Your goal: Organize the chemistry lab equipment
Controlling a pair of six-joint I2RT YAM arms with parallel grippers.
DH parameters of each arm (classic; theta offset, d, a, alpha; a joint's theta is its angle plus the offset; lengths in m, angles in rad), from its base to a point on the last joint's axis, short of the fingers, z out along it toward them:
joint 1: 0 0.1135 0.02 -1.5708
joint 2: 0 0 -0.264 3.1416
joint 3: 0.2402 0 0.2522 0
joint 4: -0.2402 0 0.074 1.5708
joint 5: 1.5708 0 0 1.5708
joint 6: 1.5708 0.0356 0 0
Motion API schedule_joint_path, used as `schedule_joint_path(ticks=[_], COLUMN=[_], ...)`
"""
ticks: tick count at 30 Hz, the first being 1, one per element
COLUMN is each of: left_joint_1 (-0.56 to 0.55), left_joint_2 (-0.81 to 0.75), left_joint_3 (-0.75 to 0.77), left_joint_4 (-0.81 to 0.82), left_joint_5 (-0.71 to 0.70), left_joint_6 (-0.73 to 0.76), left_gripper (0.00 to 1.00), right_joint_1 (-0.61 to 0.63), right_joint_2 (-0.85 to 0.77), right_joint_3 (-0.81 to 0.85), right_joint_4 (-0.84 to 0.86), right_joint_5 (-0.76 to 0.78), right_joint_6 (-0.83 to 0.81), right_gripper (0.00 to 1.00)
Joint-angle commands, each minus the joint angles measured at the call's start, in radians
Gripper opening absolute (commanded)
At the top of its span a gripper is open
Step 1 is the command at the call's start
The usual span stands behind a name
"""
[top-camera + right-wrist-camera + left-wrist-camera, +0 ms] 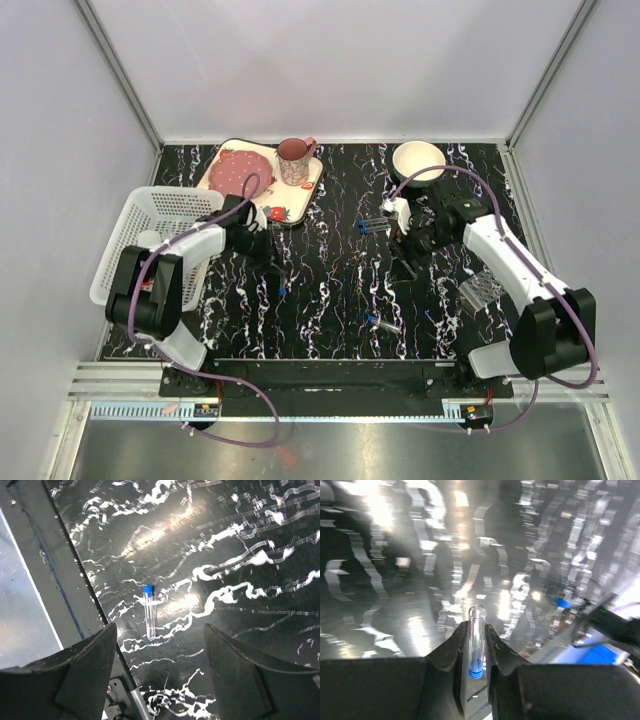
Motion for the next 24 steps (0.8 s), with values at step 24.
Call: schedule_joint_path(ticks=[24], left_joint_1=[-0.454], left_joint_2=[0.226], left_joint_3=[0.292], left_joint_4=[0.325], left_joint_5=[0.743], left_joint_6=[-0.369], left_gripper=[0.12], right_joint_1=[0.591], right_joint_2=[0.003], right_joint_3=[0.247], right_joint_4=[-0.288], right_joint_5=[0.123], right_joint_6=[-0.768], right_gripper=[0.91])
